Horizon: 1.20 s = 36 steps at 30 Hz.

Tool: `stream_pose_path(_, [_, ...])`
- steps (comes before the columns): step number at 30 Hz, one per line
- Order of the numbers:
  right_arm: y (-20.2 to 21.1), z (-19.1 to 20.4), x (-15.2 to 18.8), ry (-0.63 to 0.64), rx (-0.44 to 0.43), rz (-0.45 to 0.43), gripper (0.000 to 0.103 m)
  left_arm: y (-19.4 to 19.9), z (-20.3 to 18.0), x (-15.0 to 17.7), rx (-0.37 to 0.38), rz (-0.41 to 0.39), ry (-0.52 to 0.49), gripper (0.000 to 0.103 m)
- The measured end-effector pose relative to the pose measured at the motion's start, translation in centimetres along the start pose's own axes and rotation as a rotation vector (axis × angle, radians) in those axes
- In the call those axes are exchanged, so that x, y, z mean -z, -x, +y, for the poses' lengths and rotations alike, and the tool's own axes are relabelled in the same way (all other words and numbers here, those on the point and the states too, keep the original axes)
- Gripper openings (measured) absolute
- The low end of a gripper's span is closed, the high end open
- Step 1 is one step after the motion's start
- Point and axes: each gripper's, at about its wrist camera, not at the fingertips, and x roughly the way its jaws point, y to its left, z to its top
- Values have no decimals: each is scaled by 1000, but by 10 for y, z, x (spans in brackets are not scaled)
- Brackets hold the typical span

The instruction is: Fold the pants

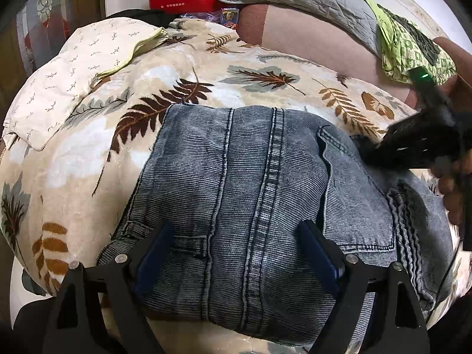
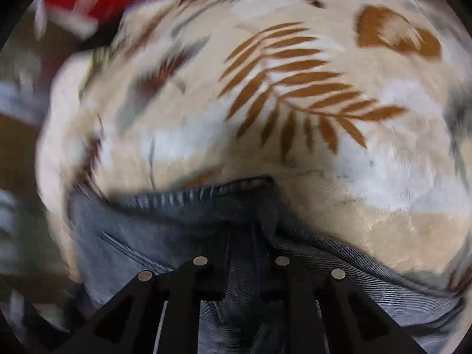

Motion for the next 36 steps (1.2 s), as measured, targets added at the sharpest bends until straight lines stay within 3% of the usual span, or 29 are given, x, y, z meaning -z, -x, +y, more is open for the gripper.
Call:
stream_pose_path(1, [10,1,1,-8,-9,-29,15,0,0,0,0,0,1,87])
stream_pose_path(3, [32,14,8,75,89,-82,18,0,-1,0,-5,-1,2,87])
stream_pose_path(5, [44,17,15,78,42,-91,18,0,-1,0,-5,-1,3,87])
stream_pose_path(7, [41,18,20,91,37,-85,27,0,-1,0,-5,-1,2,87])
stream_pose_path(9, [17,8,17,93,120,-40,39,1,-2,1,-6,-4,-1,87])
stream_pose_path(10, [5,-4,14,59,91,-17,39,1,-2,1,-8,-4,-4,87])
stream_pose_path(12, [20,-10,11,-25,41,-55,39,2,-1,2,-5,-8,0,87])
stream_pose_path(16, [48,9,26,76,84,-90,45,2,-1,1,-10,-8,3,87])
stream_pose_path(18, [65,8,40,75,57,-110,50,2,-1,2,-10,-8,4,87])
stream_pose_path(24, [83,-38,64,-68,55,-184,51,3,-1,3,-14,-14,4,87])
stream_pose_path(31, [103,-97,89,-232,-31,-219,51,2,-4,4,-36,-29,7,88])
stream_pose_path(36, [105,-80,75,-190,-128,-225,52,1,-6,5,-52,-42,5,89])
